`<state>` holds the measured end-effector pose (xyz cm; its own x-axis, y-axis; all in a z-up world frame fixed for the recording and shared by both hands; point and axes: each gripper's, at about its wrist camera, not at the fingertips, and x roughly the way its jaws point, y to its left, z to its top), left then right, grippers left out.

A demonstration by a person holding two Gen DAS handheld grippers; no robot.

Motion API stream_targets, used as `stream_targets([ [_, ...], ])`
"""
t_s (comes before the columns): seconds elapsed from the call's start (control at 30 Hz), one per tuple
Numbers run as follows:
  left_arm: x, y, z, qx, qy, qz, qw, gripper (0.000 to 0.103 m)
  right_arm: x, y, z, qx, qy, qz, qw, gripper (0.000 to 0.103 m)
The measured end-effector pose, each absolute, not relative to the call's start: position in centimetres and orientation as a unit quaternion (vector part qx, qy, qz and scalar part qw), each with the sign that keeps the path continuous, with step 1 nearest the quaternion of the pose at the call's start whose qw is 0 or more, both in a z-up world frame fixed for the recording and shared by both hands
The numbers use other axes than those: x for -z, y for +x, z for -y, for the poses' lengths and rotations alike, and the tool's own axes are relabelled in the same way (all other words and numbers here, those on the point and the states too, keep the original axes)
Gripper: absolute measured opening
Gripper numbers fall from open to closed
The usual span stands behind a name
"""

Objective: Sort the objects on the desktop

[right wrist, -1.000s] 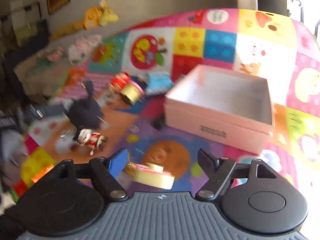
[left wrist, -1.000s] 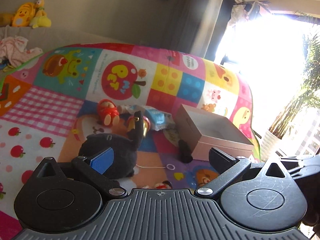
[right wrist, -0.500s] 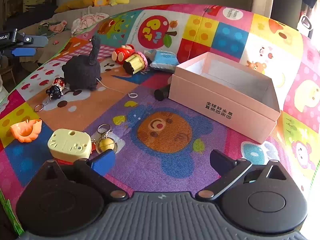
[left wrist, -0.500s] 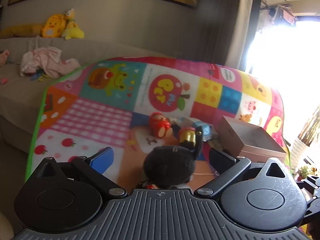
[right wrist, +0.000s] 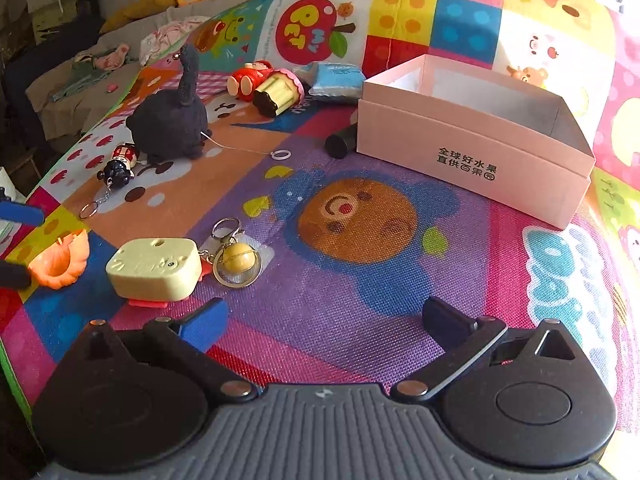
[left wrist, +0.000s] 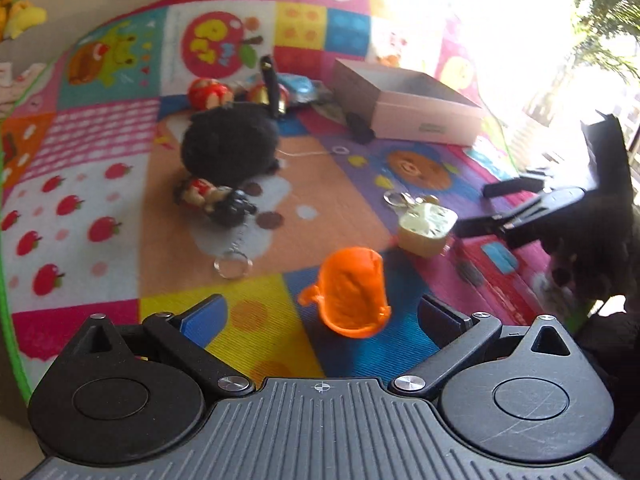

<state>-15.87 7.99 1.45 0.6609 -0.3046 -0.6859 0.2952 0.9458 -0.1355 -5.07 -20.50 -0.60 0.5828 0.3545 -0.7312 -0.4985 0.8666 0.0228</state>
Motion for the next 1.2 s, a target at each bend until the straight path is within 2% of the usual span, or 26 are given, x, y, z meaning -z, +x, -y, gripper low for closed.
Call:
stream_targets([
  [0.17,-0.4,-15.2,-6.1,0.138,0.042,-0.381,0.913,0.103,0.6,-5.4,20.4,-0.244,-0.098,-0.382,0.886,0.103],
  [0.4,-0.8,-14.1,-7.5,0.03,0.091,-0.362,0.927,0.103,0.6,-6.3,19.7,-0.272,-0.118,-0.373,0.879,0.103],
  [0.6,-1.2,-14.6,-8.5,0.093,-0.044,-0.373,0.922,0.103,0.6,-6.4,19.7,-0.271,-0.117,-0.371,0.88,0.103],
  [0.77,-0.8,-13.9,-7.3,0.09,-0.049,-0.364,0.926,0.103,0.1,-6.8,19.6,-0.273,-0.117,-0.363,0.883,0.103],
  [0.9,-1.0,-13.8,-7.0,0.129,-0.075,-0.364,0.919,0.103,-2.0,-7.6,19.7,-0.323,-0.074,-0.35,0.876,0.102],
  [1.07,-0.7,-14.6,-6.3,0.208,-0.087,-0.378,0.898,0.103,-3.1,-8.4,17.6,-0.41,-0.065,-0.36,0.835,0.072],
  [1.2,-0.3,-14.8,-6.2,0.172,-0.063,-0.378,0.908,0.103,-2.3,-7.9,15.2,-0.4,-0.081,-0.366,0.837,0.069],
])
